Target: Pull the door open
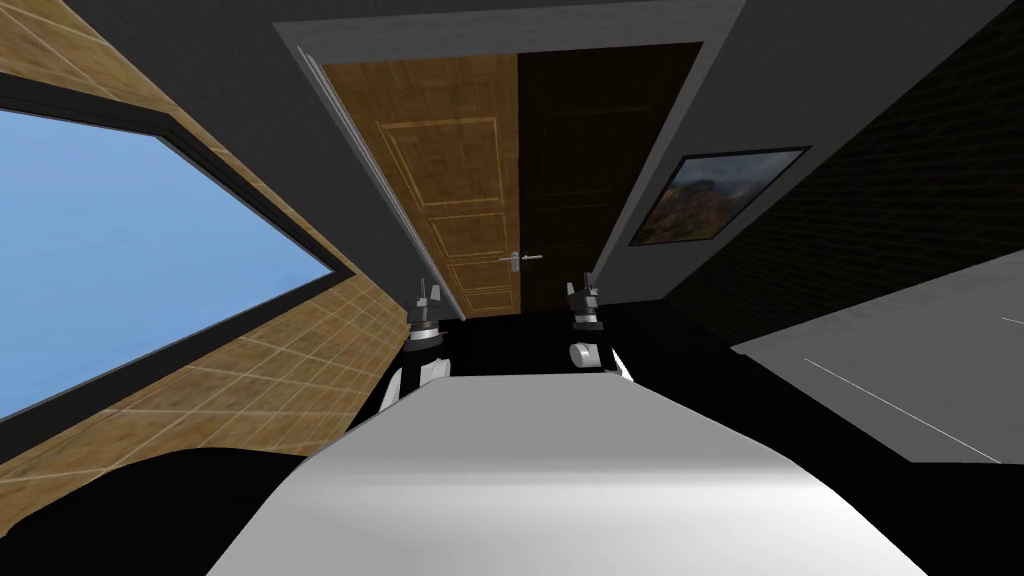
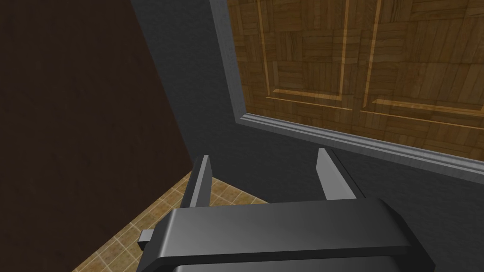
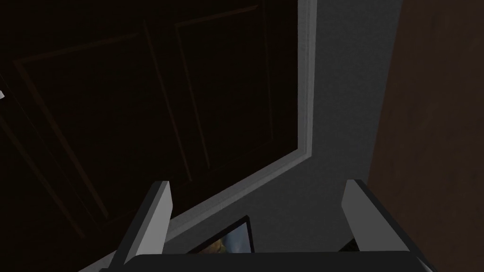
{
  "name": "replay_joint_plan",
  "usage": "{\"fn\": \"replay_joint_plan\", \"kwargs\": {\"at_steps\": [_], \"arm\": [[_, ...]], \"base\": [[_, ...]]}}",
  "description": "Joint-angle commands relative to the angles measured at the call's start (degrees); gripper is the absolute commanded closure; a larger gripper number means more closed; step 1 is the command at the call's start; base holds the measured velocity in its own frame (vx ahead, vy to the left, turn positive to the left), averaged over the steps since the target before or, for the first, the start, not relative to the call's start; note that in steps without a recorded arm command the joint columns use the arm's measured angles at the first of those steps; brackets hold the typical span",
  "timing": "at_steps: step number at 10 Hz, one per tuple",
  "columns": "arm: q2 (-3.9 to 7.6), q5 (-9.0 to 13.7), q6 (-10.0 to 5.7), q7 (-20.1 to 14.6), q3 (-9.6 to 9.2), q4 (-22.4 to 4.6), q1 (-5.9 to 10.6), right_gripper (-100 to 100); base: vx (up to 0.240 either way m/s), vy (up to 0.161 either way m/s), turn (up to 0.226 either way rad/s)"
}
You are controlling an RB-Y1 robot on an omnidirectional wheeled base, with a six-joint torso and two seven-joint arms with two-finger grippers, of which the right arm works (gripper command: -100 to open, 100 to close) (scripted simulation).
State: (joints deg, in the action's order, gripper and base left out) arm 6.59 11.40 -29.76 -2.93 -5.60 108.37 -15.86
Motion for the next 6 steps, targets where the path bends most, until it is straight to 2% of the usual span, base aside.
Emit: {"fn": "replay_joint_plan", "kwargs": {"at_steps": [1, 6], "arm": [[0.66, 0.69, 0.20, 0.46, -0.57, -2.83, 1.23, -100], [2.63, 2.75, 1.25, 1.24, -1.21, -9.64, 5.08, -100]], "base": [[0.131, 0.028, 0.019], [0.108, 0.026, 0.012]]}}
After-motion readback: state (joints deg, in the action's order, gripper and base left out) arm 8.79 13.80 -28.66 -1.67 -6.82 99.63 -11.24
